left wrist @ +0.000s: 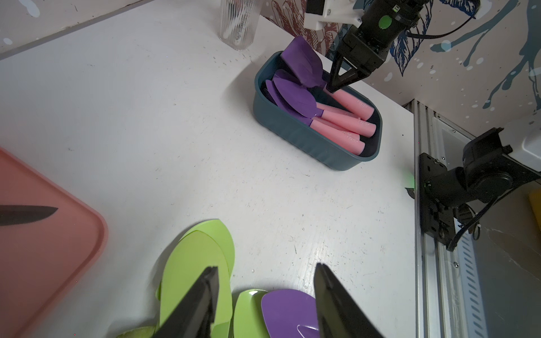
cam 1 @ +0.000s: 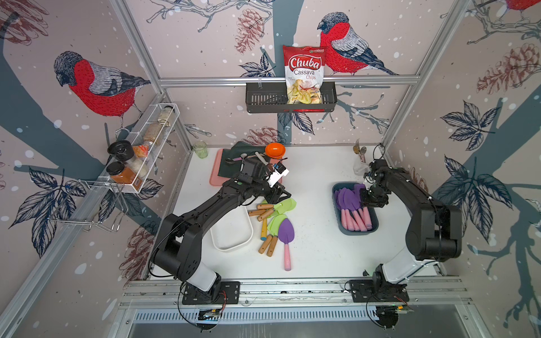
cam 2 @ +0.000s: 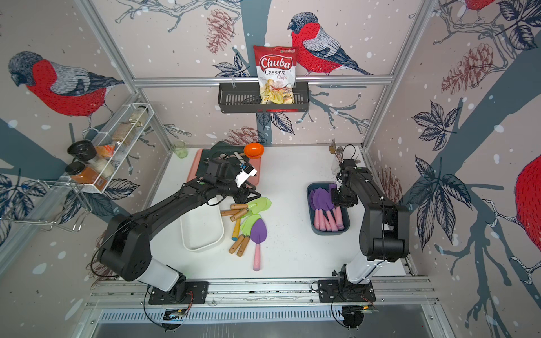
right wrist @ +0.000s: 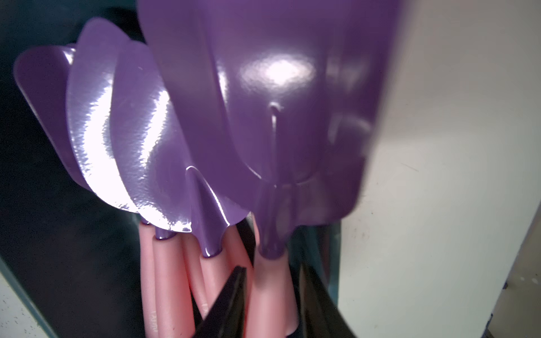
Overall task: Sort the small shovels by color and place them into the storage box
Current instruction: Place the shovel in the storage box.
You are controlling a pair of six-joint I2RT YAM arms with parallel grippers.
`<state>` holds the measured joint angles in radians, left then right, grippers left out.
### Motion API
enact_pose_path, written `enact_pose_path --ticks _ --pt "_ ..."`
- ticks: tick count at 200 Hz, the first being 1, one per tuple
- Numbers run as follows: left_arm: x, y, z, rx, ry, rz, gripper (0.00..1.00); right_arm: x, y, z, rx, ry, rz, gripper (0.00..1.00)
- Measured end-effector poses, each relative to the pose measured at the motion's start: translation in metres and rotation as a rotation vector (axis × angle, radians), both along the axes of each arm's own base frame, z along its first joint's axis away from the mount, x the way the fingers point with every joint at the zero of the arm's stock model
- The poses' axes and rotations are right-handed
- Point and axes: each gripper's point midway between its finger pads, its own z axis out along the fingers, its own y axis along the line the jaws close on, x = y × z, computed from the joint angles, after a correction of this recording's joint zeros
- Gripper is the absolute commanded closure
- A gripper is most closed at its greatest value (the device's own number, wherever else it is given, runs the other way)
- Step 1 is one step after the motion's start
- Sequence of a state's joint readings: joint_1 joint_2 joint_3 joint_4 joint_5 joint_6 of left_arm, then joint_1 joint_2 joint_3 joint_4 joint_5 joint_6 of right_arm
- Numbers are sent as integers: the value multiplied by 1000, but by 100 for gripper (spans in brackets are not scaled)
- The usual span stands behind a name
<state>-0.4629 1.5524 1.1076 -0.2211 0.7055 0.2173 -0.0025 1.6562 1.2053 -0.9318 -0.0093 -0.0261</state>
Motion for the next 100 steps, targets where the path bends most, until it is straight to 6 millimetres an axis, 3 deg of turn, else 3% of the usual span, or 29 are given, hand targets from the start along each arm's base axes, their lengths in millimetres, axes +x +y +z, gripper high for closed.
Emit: enact_pose_path --ticks 62,100 --pt "2 -1 -1 2 1 1 44 -2 1 -11 -15 50 6 57" --pt "2 -1 -2 4 4 1 44 -4 19 -22 3 92 55 61"
